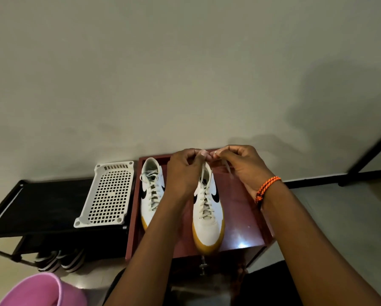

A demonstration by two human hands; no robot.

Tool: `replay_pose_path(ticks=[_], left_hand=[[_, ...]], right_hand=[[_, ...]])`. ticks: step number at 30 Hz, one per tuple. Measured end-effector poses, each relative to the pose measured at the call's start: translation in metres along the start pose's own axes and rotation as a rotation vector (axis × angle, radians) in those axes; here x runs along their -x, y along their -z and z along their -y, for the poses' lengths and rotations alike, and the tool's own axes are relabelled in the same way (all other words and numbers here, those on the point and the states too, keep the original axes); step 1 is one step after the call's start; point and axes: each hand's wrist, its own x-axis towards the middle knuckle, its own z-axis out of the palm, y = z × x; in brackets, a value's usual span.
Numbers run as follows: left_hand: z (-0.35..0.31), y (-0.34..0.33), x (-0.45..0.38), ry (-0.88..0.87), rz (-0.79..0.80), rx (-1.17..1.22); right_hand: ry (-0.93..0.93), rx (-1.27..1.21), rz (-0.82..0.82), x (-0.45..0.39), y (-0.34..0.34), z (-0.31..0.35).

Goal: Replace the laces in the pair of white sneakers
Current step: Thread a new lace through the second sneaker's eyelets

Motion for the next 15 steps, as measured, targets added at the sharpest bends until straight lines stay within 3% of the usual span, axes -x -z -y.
replay_pose_path(ticks=[9,15], left_hand=[[-0.053,-0.007,0.018,-0.043,-0.138,0.095],[-0.067,-0.002,0.024,-0.060,-0.176,0.071]], right_hand=[[0.071,-0.168,-0.092,0.019,-0.007,0.040],[0.120,-0.187,-0.037,0.031,-0.013,0.047]])
